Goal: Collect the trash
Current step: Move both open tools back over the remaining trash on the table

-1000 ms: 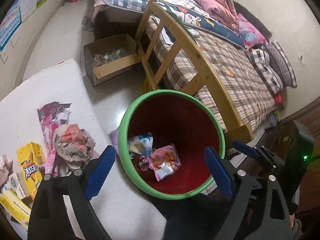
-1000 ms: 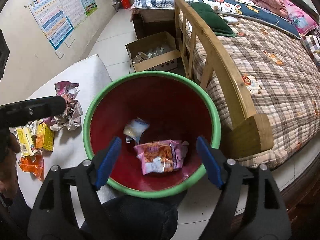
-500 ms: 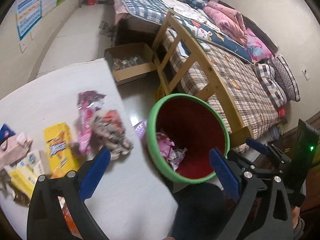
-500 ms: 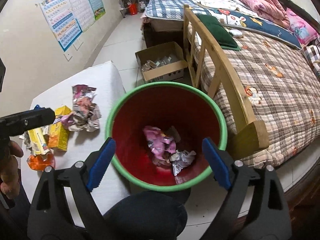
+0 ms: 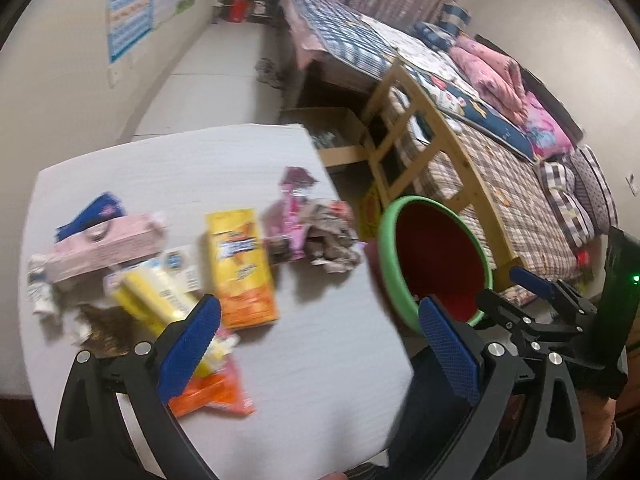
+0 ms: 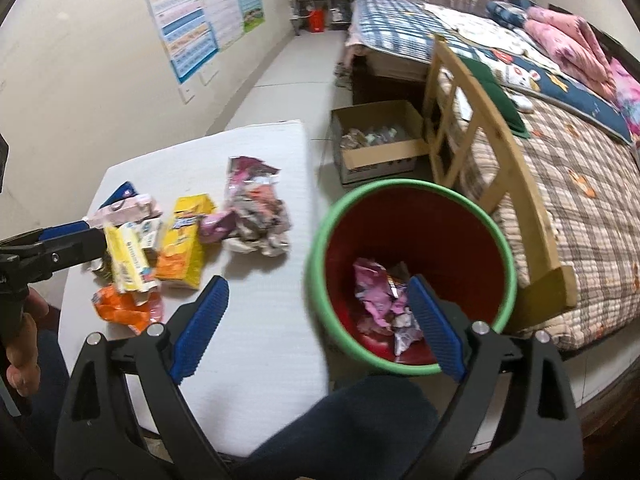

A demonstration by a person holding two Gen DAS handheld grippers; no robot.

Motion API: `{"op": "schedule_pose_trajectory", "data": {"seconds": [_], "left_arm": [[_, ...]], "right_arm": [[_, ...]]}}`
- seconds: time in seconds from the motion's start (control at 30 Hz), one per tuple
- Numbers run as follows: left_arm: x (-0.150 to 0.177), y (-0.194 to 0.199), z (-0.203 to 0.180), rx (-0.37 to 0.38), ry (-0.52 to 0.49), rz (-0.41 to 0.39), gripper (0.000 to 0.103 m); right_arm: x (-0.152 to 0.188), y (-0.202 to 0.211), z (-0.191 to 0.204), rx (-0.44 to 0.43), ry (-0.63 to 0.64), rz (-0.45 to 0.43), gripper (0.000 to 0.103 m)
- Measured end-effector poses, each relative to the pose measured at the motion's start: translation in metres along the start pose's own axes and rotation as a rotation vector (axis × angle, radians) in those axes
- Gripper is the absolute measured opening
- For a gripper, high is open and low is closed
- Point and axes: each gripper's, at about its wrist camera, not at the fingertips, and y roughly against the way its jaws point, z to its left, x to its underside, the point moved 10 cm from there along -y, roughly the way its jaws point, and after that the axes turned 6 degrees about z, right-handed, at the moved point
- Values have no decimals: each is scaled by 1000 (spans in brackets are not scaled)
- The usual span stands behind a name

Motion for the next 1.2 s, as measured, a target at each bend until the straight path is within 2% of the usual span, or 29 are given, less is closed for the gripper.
{"op": "schedule_pose_trajectory", "data": {"seconds": [0.43, 0.73, 0.93, 1.2], "left_arm": [[29, 52, 105, -119, 139, -77, 95], [51, 66, 159, -177, 204, -78, 95], [61, 68, 195, -196, 252, -56, 95], [63, 60, 236, -200, 323, -41, 95]], "right_arm": [[-6, -6, 87, -43, 116, 1, 97], [-8, -22, 130, -45, 155, 25, 98], [-11, -34, 143, -48, 151, 52, 98], [-15, -53, 135, -37, 107, 93, 98]]}}
